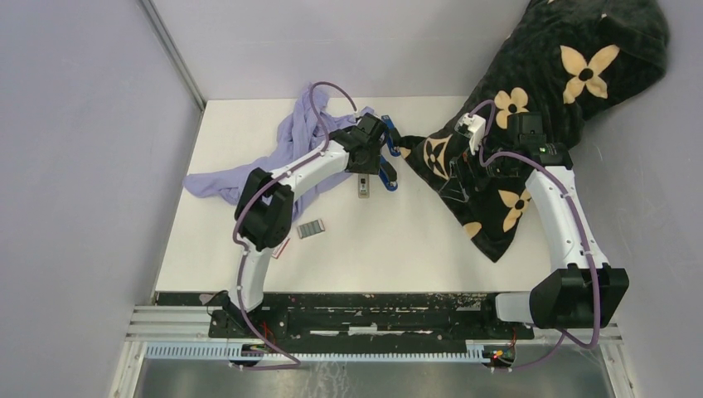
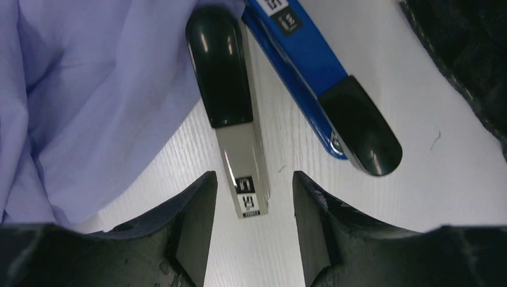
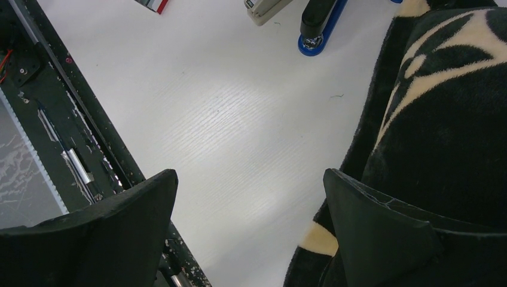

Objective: Unload the staples from the stapler
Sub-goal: Move the stapler to the center of the board.

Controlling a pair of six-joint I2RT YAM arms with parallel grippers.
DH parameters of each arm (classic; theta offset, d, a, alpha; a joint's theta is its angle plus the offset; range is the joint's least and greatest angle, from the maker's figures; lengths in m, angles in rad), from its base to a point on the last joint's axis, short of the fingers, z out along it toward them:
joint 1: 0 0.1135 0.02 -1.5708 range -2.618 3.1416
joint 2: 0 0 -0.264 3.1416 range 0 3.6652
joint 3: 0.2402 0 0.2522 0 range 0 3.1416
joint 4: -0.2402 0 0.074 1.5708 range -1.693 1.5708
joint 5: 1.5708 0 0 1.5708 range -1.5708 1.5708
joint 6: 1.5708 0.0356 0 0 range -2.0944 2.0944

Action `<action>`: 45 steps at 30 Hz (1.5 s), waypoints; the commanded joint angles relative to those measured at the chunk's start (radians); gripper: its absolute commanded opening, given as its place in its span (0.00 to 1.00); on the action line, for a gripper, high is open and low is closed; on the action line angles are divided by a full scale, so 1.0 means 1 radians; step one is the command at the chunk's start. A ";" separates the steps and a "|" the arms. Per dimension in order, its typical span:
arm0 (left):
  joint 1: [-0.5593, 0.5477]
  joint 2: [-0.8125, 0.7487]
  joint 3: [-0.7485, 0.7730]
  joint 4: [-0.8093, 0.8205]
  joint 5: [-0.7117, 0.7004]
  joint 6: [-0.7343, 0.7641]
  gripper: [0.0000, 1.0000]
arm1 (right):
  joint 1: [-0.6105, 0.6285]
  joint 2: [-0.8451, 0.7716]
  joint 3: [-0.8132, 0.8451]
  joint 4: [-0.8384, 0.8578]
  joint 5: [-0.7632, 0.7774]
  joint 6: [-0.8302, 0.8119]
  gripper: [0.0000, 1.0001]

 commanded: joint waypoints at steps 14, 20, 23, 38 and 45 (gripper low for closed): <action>0.005 0.176 0.223 -0.073 -0.056 0.149 0.53 | 0.006 -0.009 0.029 0.019 0.000 -0.014 0.99; 0.005 0.145 0.189 -0.068 -0.019 0.157 0.25 | 0.005 -0.007 0.041 -0.005 0.010 -0.027 0.99; 0.004 0.089 0.110 -0.006 0.001 0.180 0.13 | 0.005 -0.020 0.040 -0.024 0.020 -0.041 0.99; -0.026 -0.392 -0.496 0.333 0.451 0.559 0.03 | 0.006 -0.066 -0.020 -0.078 -0.080 -0.105 0.99; -0.117 -0.524 -0.688 0.428 0.545 0.648 0.03 | 0.005 -0.070 -0.056 -0.109 -0.145 -0.171 0.99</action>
